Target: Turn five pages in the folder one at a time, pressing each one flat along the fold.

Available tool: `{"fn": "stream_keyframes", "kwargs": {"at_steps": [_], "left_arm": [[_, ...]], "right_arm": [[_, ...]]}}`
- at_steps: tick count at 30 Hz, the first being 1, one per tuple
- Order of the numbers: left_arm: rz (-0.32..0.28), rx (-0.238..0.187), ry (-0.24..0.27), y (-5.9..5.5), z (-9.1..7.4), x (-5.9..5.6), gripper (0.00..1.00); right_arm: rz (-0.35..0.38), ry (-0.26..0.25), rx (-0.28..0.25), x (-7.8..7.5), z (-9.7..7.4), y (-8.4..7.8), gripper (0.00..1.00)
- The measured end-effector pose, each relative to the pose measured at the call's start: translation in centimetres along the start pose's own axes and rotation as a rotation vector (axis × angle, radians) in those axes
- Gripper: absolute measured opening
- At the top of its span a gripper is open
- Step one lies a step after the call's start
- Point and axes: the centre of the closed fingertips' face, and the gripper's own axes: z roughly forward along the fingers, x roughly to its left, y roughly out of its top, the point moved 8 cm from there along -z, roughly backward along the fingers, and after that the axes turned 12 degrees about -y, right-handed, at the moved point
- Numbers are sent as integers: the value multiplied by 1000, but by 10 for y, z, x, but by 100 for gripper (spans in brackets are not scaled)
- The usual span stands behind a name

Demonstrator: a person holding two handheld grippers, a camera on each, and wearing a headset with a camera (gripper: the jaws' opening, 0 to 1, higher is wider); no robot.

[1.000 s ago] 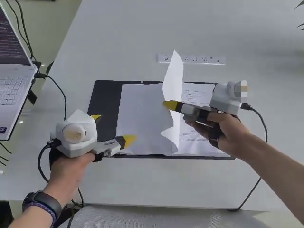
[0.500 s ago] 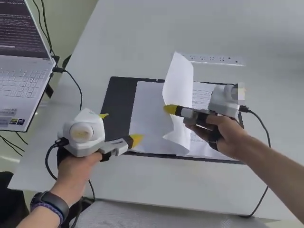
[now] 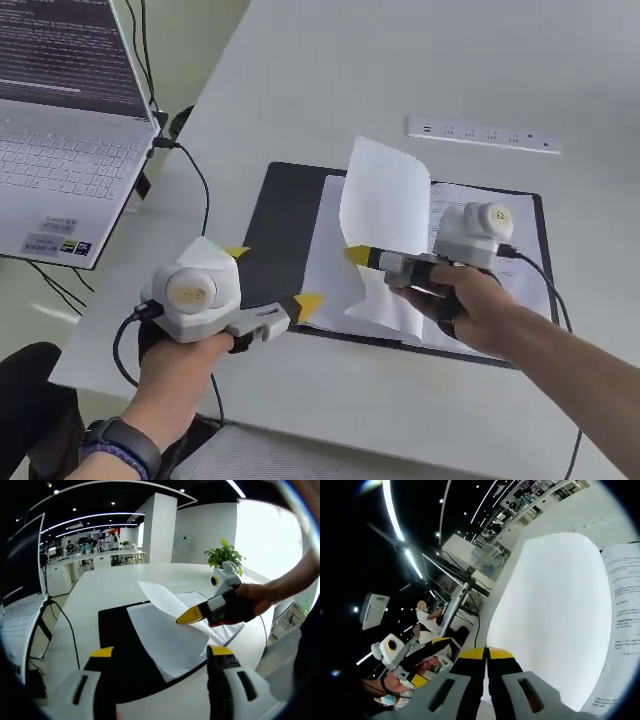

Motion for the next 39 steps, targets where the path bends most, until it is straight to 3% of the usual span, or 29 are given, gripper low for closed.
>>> {"fn": "stream_keyframes", "kwargs": {"at_steps": [11, 19, 22, 29, 39], "left_arm": [[-34, 8, 13, -11, -5, 3, 73], [-33, 16, 18, -11, -6, 8, 74], [-37, 17, 26, -10, -7, 12, 74], [-43, 24, 34, -14, -8, 15, 74], [-54, 40, 38, -21, -10, 14, 74]], "right_arm": [[32, -25, 59, -2, 27, -21, 0], [53, -60, 101, -19, 43, -28, 0], [73, -69, 105, -31, 52, -29, 0], [95, -91, 111, -40, 64, -37, 0], [117, -96, 110, -42, 68, -38, 0]]}}
